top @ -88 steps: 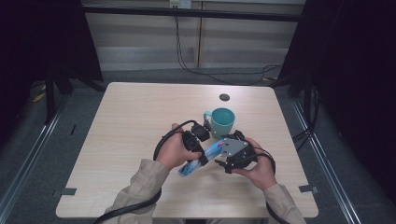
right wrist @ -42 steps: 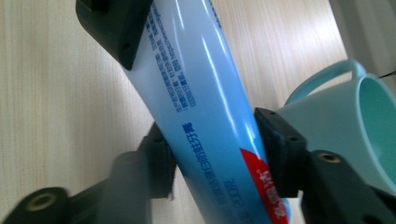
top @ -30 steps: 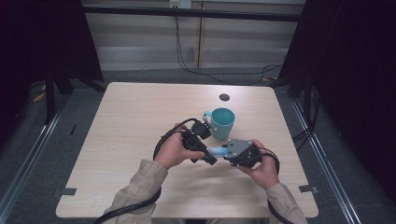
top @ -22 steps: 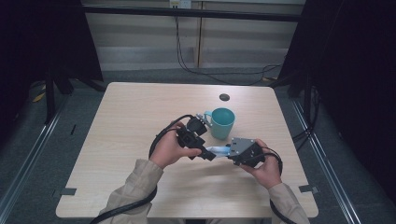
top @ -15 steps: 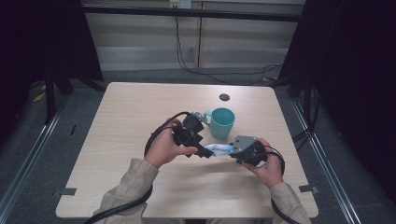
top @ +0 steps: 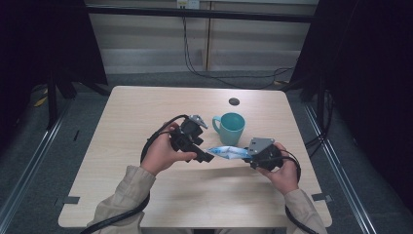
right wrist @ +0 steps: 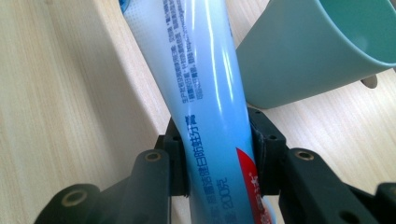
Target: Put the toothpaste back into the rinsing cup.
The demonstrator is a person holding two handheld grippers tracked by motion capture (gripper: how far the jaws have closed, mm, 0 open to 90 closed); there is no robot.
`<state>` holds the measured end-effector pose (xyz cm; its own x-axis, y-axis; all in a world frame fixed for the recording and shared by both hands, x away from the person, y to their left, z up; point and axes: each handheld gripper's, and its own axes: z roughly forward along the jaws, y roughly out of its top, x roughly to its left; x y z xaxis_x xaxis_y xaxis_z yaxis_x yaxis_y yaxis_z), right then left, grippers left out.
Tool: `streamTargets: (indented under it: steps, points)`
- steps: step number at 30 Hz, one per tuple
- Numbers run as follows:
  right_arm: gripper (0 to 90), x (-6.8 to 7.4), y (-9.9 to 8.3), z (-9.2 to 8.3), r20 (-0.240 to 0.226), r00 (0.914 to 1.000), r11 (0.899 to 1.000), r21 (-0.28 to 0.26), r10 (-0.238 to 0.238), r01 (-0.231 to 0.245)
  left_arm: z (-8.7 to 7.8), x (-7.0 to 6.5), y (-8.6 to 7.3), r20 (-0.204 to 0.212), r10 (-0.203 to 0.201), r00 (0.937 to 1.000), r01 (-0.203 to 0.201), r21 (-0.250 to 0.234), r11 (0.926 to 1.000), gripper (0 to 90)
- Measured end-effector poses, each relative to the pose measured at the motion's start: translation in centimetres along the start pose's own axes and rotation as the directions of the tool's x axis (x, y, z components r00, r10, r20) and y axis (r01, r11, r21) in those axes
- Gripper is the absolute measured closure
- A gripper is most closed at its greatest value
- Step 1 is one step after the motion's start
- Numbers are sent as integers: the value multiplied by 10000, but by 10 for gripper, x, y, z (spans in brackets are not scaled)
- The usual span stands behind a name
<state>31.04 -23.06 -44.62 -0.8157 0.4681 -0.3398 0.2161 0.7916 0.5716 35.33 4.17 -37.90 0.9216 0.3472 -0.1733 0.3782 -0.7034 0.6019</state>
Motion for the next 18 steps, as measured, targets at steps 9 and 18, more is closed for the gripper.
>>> streamTargets:
  steps: [9, 18]
  points:
    - [651, -1, 4, -1, -145, 9999, 9998, -177, -62, 59, 7, 0, 0, -201, 227, 9995, -228, -31, 9997, 346]
    - [652, 1, 7, -1, -394, 9992, 9990, -427, 119, -136, 13, -4, 1, -558, 849, 9948, -848, 39, 9964, 453]
